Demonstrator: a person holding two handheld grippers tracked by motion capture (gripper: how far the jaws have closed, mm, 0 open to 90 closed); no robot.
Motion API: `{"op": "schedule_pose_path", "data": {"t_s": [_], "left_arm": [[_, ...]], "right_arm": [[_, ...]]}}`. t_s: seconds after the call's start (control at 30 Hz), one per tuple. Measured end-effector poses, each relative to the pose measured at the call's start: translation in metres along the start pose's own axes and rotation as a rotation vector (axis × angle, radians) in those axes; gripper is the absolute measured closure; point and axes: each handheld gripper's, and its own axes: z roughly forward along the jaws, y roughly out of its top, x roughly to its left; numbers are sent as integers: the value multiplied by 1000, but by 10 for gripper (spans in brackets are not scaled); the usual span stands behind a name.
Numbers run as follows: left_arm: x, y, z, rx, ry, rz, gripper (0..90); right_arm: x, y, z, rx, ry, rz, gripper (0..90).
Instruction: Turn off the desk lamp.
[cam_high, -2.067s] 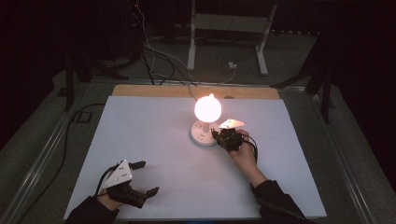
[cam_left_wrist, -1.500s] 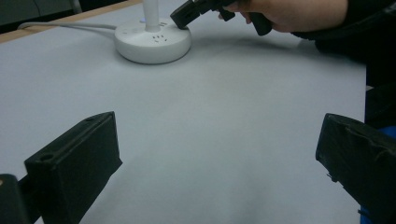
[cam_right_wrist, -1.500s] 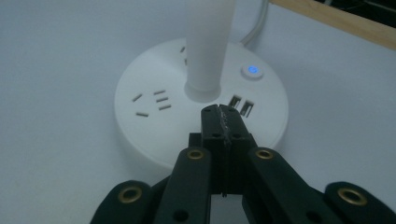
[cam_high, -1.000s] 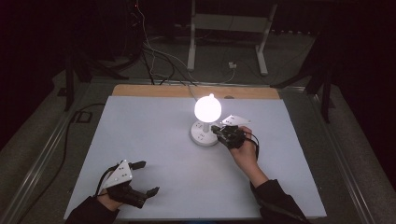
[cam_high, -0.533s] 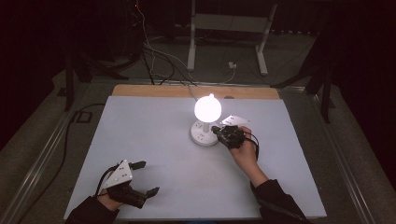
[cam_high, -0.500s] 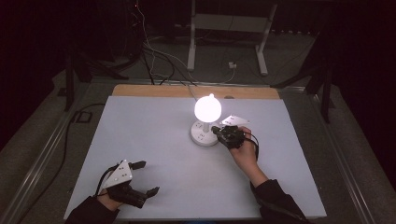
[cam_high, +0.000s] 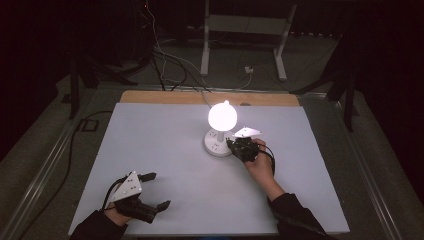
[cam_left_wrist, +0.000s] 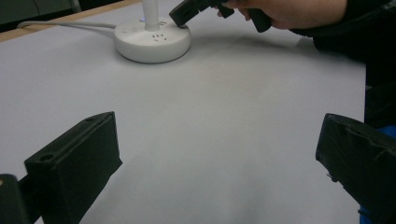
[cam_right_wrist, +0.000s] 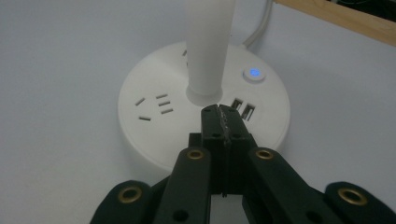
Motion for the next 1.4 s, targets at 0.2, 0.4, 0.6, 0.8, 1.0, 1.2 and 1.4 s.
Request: {"op": "schedule_pose_path", "data": {"t_s": [0.2, 0.4, 0.6, 0.8, 1.0, 1.2, 1.4], "left_arm": [[0, 0, 0, -2, -1, -4, 4], [0, 0, 0, 2, 0, 1, 4], [0, 0, -1, -5, -1, -2, 4], [0, 0, -1, -7, -1, 1, 4], [1, 0, -1, -5, 1, -1, 4], [0, 0, 0, -6, -3, -2, 4], [0, 0, -1, -6, -2, 2, 4]], "right_arm": [[0, 0, 0, 1, -3, -7, 900], [5, -2, 1, -10, -33, -28, 900], [-1, 9, -14, -47, 13, -5, 872], [0, 11, -28, -94, 52, -18, 680], [-2, 10, -44, -136, 106, -31, 332], [-3, 6, -54, -98, 108, -19, 139], [-6, -7, -64, -44, 202, -25, 0]]}}
